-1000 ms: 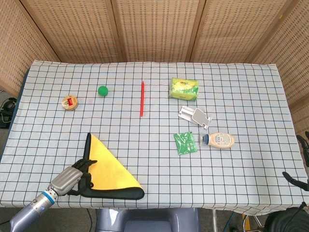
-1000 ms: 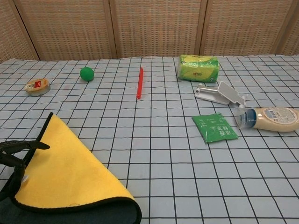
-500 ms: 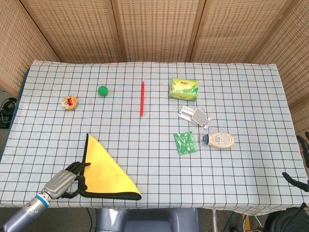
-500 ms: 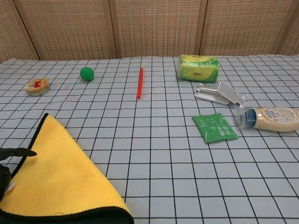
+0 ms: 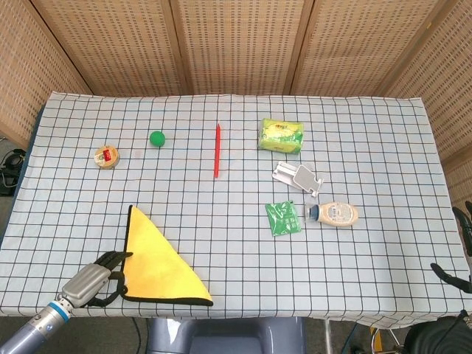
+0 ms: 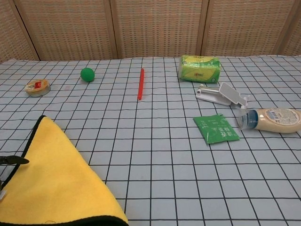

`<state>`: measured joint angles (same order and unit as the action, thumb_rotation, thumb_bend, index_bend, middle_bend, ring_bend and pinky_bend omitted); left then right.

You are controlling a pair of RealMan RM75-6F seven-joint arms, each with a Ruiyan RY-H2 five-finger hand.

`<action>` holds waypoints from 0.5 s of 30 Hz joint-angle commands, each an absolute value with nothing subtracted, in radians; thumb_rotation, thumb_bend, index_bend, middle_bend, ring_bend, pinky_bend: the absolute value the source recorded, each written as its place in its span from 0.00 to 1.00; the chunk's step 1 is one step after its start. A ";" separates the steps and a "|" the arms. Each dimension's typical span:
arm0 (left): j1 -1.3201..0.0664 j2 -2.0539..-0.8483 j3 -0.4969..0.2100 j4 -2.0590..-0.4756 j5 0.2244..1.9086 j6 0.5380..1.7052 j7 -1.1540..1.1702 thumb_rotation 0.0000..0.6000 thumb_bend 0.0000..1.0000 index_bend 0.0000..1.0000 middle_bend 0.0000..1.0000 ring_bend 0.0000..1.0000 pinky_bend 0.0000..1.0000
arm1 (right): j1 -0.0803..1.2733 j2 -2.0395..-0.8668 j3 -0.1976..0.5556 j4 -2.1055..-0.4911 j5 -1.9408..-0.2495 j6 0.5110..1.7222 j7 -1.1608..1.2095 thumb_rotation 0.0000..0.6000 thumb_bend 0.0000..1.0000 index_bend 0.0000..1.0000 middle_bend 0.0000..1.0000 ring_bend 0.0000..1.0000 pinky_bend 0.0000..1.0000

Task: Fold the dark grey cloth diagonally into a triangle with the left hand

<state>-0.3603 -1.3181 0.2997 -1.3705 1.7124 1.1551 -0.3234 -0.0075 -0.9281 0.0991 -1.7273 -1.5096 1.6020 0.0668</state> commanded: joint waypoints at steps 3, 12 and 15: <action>-0.352 -1.322 0.297 -1.353 1.711 1.156 -0.329 1.00 0.48 0.57 0.00 0.00 0.00 | -0.008 -0.928 0.098 -1.728 -1.512 1.603 0.066 1.00 0.00 0.00 0.00 0.00 0.00; -0.347 -1.330 0.290 -1.342 1.715 1.151 -0.331 1.00 0.48 0.57 0.00 0.00 0.00 | -0.008 -0.927 0.098 -1.729 -1.511 1.602 0.067 1.00 0.00 0.00 0.00 0.00 0.00; -0.347 -1.331 0.289 -1.341 1.717 1.149 -0.331 1.00 0.48 0.56 0.00 0.00 0.00 | -0.008 -0.927 0.098 -1.729 -1.511 1.602 0.066 1.00 0.00 0.00 0.00 0.00 0.00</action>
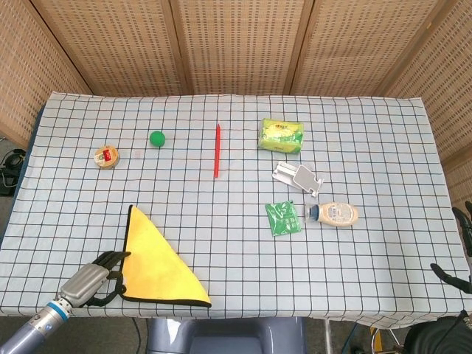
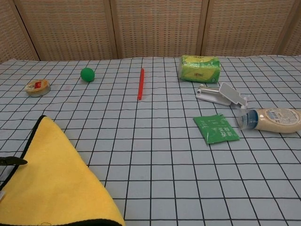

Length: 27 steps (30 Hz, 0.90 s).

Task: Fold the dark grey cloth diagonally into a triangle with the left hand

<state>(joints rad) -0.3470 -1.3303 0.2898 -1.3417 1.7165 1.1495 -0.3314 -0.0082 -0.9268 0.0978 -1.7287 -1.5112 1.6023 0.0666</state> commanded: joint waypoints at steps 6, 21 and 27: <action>-0.344 -1.330 0.288 -1.338 1.718 1.148 -0.328 1.00 0.48 0.51 0.00 0.00 0.00 | -0.008 -0.926 0.098 -1.729 -1.511 1.603 0.068 1.00 0.00 0.00 0.00 0.00 0.00; -0.320 -1.292 0.314 -1.325 1.782 1.238 -0.410 1.00 0.34 0.16 0.00 0.00 0.00 | -0.012 -0.924 0.096 -1.732 -1.521 1.613 0.070 1.00 0.00 0.00 0.00 0.00 0.00; -0.283 -1.238 0.336 -1.334 1.833 1.356 -0.445 1.00 0.33 0.06 0.00 0.00 0.00 | -0.017 -0.920 0.093 -1.737 -1.536 1.625 0.076 1.00 0.00 0.00 0.00 0.00 0.00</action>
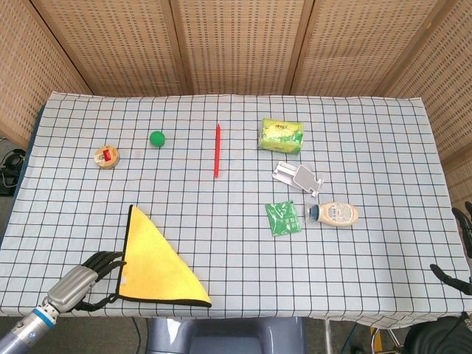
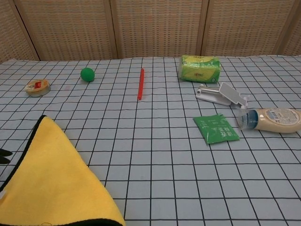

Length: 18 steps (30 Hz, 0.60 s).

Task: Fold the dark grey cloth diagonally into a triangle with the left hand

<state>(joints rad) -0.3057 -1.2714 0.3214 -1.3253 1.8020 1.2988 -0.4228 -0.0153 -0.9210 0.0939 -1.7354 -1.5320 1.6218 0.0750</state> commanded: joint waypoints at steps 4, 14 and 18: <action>-0.256 -1.187 0.339 -1.356 1.866 1.457 -0.457 1.00 0.33 0.03 0.00 0.00 0.00 | -0.021 -0.917 0.090 -1.740 -1.546 1.635 0.080 1.00 0.00 0.00 0.00 0.00 0.00; -0.190 -1.057 0.273 -1.471 1.857 1.699 -0.419 1.00 0.30 0.00 0.00 0.00 0.00 | -0.029 -0.914 0.085 -1.744 -1.564 1.652 0.084 1.00 0.00 0.00 0.00 0.00 0.00; -0.151 -1.018 0.210 -1.590 1.747 1.727 -0.274 1.00 0.30 0.00 0.00 0.00 0.00 | -0.030 -0.916 0.084 -1.744 -1.566 1.653 0.077 1.00 0.00 0.00 0.00 0.00 0.00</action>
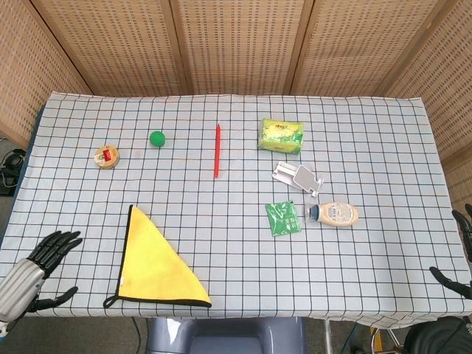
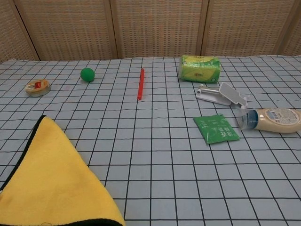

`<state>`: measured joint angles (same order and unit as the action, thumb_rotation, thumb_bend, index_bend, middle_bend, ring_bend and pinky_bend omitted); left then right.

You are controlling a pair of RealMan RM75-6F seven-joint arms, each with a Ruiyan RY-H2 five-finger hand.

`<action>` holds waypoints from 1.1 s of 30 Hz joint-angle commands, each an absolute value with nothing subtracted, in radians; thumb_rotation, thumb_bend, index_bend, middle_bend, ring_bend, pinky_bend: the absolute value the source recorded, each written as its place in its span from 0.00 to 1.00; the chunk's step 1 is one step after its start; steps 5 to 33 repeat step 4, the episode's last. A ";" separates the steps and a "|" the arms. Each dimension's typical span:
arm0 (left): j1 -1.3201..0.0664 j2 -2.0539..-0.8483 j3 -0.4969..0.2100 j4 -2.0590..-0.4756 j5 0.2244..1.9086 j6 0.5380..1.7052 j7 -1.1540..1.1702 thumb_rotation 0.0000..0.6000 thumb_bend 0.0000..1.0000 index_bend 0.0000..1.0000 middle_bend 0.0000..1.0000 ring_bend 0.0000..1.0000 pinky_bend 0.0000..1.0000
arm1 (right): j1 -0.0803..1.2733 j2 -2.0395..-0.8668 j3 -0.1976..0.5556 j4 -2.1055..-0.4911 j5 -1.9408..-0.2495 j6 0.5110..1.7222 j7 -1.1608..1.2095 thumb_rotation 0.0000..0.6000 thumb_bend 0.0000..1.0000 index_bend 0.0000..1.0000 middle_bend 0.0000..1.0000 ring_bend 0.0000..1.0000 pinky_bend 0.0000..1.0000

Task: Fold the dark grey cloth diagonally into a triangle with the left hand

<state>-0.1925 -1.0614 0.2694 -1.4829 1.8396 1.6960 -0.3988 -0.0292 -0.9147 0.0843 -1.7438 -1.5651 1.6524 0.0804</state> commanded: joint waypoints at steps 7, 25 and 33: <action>-0.121 -1.003 0.163 -1.695 1.653 1.729 -0.109 1.00 0.30 0.00 0.00 0.00 0.00 | -0.030 -0.920 0.082 -1.744 -1.571 1.655 0.066 1.00 0.00 0.00 0.00 0.00 0.00; -0.121 -1.003 0.163 -1.695 1.653 1.729 -0.109 1.00 0.30 0.00 0.00 0.00 0.00 | -0.030 -0.920 0.082 -1.744 -1.571 1.655 0.066 1.00 0.00 0.00 0.00 0.00 0.00; -0.121 -1.003 0.163 -1.695 1.653 1.729 -0.109 1.00 0.30 0.00 0.00 0.00 0.00 | -0.030 -0.920 0.082 -1.744 -1.571 1.655 0.066 1.00 0.00 0.00 0.00 0.00 0.00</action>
